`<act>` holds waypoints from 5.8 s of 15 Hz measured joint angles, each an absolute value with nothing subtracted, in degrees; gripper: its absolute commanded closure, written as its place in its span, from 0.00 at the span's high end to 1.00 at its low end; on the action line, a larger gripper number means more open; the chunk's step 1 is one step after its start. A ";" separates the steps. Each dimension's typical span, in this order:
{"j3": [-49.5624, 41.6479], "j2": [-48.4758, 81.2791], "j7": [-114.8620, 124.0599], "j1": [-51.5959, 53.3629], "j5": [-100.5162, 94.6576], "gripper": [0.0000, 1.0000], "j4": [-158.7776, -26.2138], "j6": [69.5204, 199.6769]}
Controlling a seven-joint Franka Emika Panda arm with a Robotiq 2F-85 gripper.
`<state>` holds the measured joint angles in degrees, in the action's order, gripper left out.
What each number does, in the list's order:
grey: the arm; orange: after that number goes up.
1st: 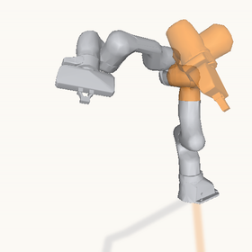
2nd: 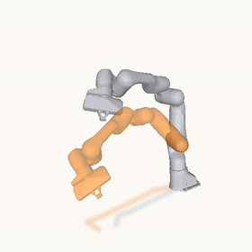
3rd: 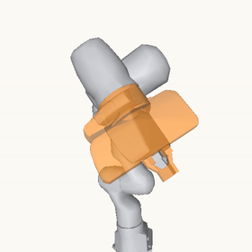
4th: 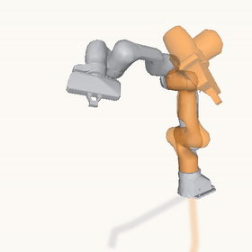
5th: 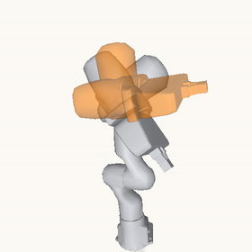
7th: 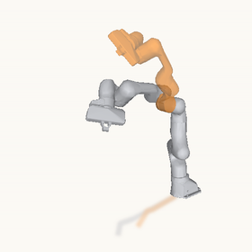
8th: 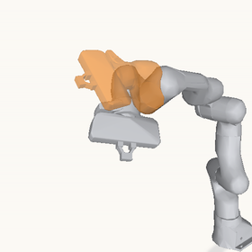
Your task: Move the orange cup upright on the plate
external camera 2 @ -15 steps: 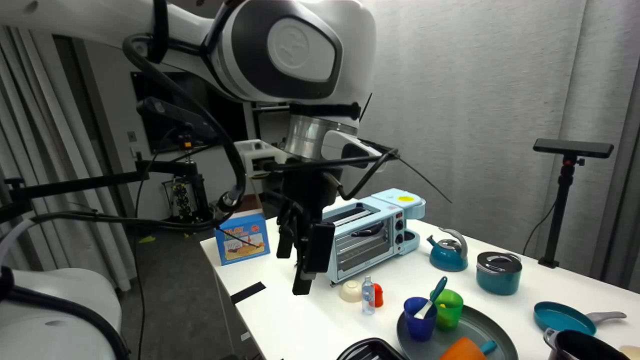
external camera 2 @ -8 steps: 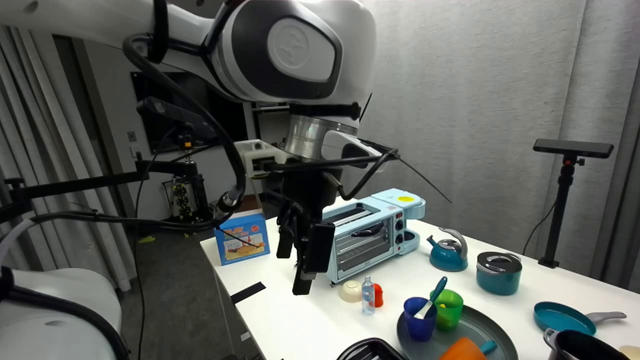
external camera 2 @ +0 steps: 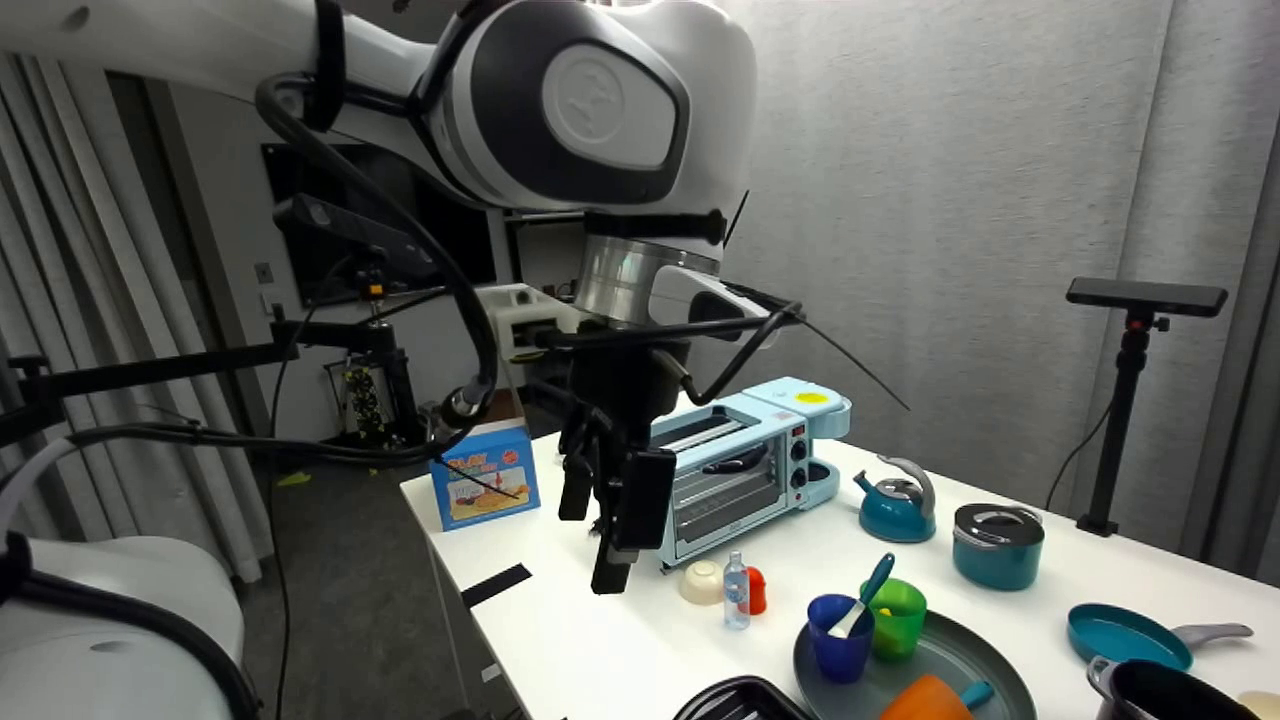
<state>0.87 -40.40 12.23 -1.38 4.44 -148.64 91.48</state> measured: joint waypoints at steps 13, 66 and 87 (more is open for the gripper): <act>0.91 -34.03 12.17 -2.54 2.47 1.00 -148.99 108.19; -2.66 7.13 7.54 -3.44 0.87 1.00 -133.00 139.94; -3.50 24.95 2.38 -4.67 3.22 1.00 -118.73 140.59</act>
<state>-3.50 24.95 2.38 -4.67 3.22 -118.73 140.59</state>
